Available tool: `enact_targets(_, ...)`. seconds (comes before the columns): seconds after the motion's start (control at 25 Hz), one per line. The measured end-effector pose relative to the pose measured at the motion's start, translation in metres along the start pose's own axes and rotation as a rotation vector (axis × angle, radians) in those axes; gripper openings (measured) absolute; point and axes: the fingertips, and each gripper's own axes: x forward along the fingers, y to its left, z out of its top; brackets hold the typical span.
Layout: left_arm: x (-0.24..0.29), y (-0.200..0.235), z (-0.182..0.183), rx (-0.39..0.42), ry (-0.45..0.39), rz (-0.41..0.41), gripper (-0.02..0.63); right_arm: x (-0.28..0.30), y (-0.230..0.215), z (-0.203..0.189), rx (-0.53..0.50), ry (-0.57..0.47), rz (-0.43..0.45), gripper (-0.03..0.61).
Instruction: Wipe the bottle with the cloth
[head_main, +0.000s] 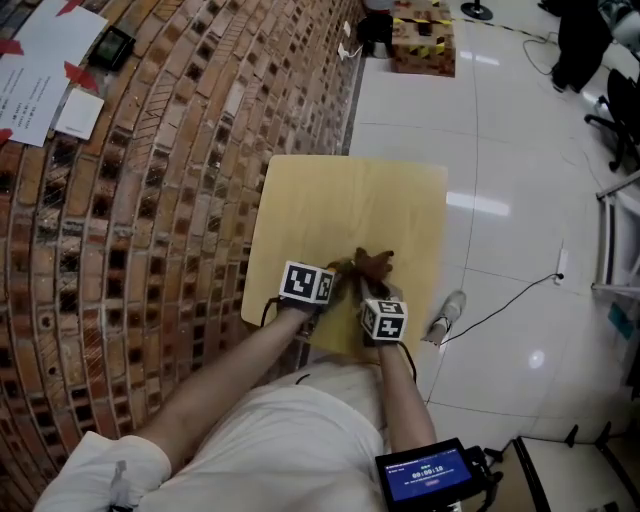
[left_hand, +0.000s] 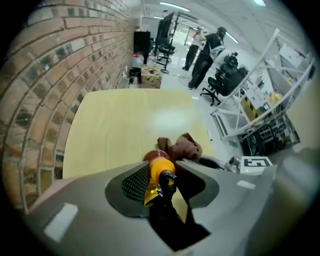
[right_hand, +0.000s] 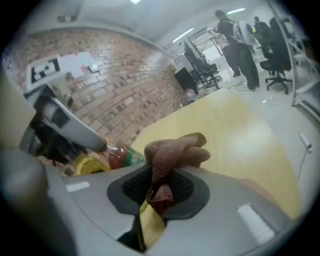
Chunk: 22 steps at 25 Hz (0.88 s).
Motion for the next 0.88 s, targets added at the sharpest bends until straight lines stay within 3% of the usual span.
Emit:
enact_targets(0.08,0.0,0.004,0.001,-0.1,-0.006,-0.009,0.173,-0.017,0.02,0.004,-0.002,-0.059,0.162,0.067)
enact_targets(0.16,0.001,0.009,0.002,-0.199,-0.012,-0.015,0.173,-0.03,0.052,-0.001,-0.066,-0.049,0.32,0.067)
enact_targets(0.24,0.001,0.013,0.004,-0.282,-0.013,-0.021,0.173,-0.032,0.079,-0.008,-0.133,-0.018,0.408,0.067)
enact_targets(0.36,0.002,0.017,0.005,-0.345,-0.01,-0.035,0.172,-0.018,0.083,-0.012,-0.141,0.024,0.381,0.067)
enact_targets(0.52,0.002,0.013,0.0,-0.368,0.002,-0.072,0.173,0.011,0.046,-0.028,-0.133,0.149,0.226,0.067)
enact_targets(0.6,0.001,0.011,-0.001,-0.342,0.006,-0.084,0.173,0.024,0.025,-0.04,-0.147,0.242,0.107,0.067)
enact_targets(0.68,0.001,0.006,-0.001,-0.27,0.013,-0.089,0.173,0.027,0.013,-0.045,-0.134,0.289,0.051,0.067)
enact_targets(0.8,0.001,-0.002,-0.001,-0.079,0.031,-0.082,0.172,0.012,-0.001,-0.03,-0.032,0.222,0.063,0.067)
enact_targets(0.88,0.0,-0.008,-0.001,0.108,0.047,-0.07,0.172,-0.006,-0.015,-0.004,0.056,0.113,0.091,0.067)
